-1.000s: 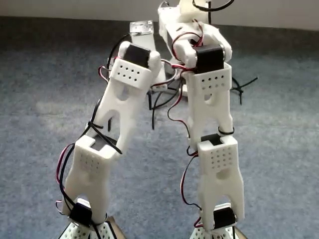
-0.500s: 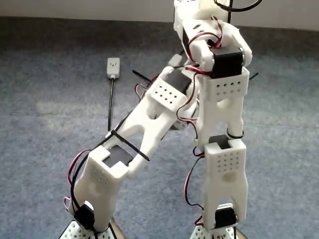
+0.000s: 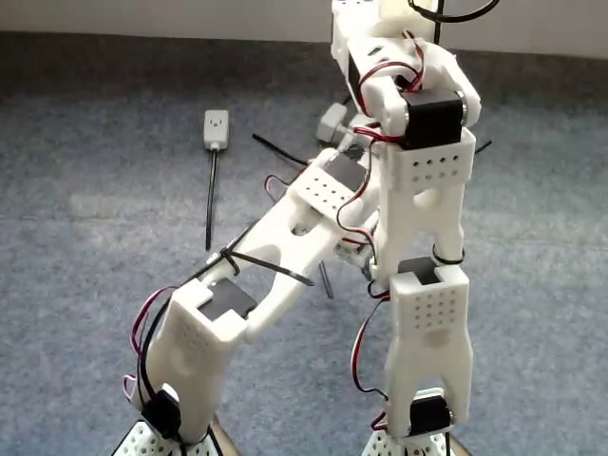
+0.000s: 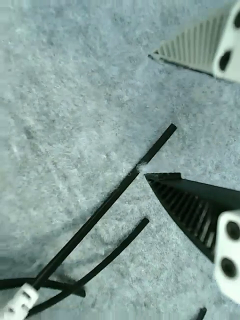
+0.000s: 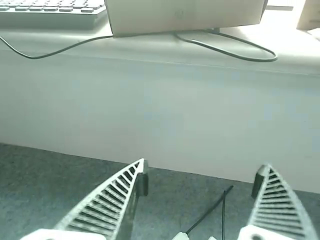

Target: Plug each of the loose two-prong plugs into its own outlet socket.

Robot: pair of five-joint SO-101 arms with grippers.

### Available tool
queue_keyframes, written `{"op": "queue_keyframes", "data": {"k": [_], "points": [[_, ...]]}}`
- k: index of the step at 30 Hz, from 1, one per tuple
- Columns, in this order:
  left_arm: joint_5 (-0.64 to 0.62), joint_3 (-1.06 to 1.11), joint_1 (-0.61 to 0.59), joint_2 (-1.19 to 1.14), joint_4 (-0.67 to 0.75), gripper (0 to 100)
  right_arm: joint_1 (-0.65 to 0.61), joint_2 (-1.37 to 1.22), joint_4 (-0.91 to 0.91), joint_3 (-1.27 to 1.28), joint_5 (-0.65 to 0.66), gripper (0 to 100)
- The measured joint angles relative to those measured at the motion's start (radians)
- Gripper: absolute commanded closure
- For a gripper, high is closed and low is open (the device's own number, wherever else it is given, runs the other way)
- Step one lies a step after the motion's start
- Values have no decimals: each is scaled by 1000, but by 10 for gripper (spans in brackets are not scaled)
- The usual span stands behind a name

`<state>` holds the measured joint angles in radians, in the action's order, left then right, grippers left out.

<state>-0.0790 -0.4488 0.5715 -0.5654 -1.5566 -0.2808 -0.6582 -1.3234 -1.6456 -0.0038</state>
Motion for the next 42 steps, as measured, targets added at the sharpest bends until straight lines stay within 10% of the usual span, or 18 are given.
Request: {"op": "queue_keyframes", "data": {"k": [20,42], "points": [[6,-502,-667,-63,181,661,-2,0,0,0,0,671],[49,-844,-698,-718,465,663,-17,0,0,0,0,671]]}}
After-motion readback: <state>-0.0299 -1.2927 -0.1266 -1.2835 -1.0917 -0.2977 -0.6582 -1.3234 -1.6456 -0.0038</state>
